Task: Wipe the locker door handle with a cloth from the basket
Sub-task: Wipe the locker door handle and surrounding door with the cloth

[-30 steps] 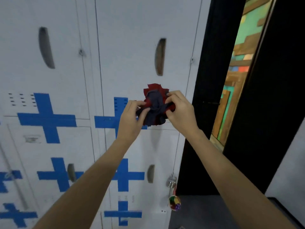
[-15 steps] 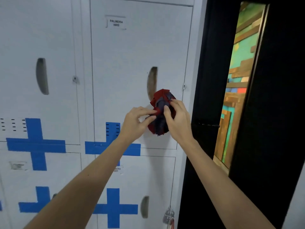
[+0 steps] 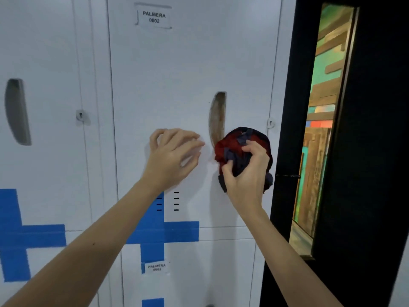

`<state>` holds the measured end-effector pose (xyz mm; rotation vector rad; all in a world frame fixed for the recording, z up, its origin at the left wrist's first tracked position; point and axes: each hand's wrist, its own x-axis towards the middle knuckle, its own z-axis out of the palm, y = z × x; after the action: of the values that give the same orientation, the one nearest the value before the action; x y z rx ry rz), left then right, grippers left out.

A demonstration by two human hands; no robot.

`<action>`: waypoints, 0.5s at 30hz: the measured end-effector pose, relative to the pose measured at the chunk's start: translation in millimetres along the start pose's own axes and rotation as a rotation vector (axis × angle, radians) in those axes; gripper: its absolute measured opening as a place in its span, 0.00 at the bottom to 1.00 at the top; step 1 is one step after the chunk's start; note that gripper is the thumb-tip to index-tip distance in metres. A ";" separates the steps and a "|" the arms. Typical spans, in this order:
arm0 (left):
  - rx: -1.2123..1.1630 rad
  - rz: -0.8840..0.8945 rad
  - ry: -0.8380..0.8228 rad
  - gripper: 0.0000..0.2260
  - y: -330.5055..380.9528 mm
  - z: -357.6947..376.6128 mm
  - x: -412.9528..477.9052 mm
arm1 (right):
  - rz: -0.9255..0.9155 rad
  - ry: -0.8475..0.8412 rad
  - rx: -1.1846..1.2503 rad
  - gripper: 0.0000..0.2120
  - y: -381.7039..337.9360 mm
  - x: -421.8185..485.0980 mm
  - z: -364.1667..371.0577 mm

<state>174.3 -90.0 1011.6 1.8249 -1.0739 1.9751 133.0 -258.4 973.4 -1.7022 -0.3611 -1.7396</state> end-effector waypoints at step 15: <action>0.172 -0.017 0.018 0.21 -4.7 17.2 -2.7 | -0.419 0.080 -0.326 0.17 26.8 5.4 18.1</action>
<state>190.8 -97.2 1009.8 1.8895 -0.9049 2.1287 164.3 -268.4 973.8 -1.8727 -0.4405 -2.2657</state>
